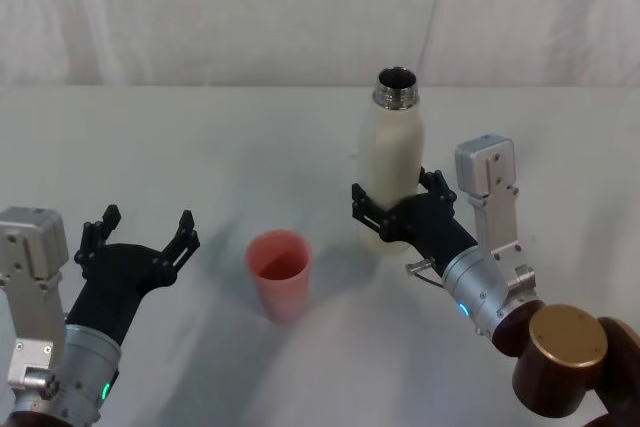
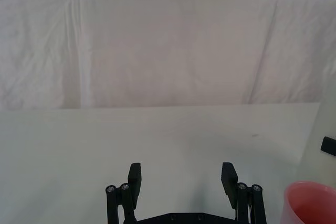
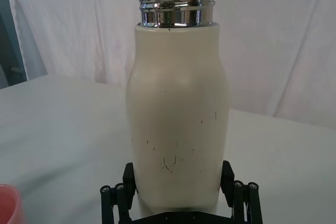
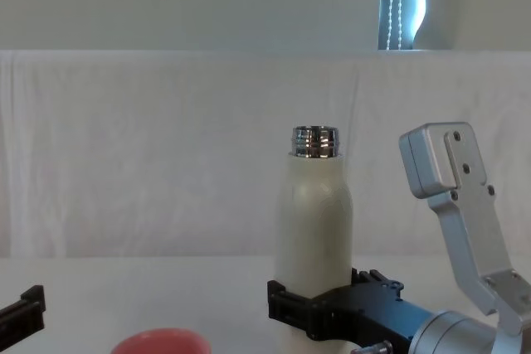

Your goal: Grasp the thermos with one hand and pour water into the cup lid.

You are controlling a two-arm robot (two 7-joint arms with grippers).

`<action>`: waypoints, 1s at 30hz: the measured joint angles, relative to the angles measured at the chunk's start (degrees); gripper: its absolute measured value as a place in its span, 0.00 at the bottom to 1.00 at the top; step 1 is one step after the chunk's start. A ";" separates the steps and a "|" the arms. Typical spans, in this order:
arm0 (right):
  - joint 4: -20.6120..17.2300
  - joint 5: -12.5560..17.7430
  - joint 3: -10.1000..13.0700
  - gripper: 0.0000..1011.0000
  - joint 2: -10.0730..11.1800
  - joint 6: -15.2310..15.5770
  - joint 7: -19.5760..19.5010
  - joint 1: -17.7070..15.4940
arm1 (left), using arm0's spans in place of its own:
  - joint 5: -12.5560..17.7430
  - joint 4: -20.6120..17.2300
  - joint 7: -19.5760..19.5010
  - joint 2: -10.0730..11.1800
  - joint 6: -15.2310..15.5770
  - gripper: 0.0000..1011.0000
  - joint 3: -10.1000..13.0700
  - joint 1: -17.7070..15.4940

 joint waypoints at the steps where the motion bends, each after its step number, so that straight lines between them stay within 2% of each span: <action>1: -0.19 -0.11 0.02 0.99 0.00 0.09 -0.11 -0.12 | 0.00 0.00 0.00 0.00 0.00 0.99 0.00 0.00; 16: -4.94 -1.76 0.36 0.99 0.95 0.58 -1.41 -3.44 | 0.00 0.00 0.00 0.00 0.00 0.99 0.00 0.00; 30: -10.84 -0.73 2.76 0.99 2.40 -1.17 -1.74 -9.45 | 0.00 0.00 0.00 0.00 0.00 0.99 0.00 0.00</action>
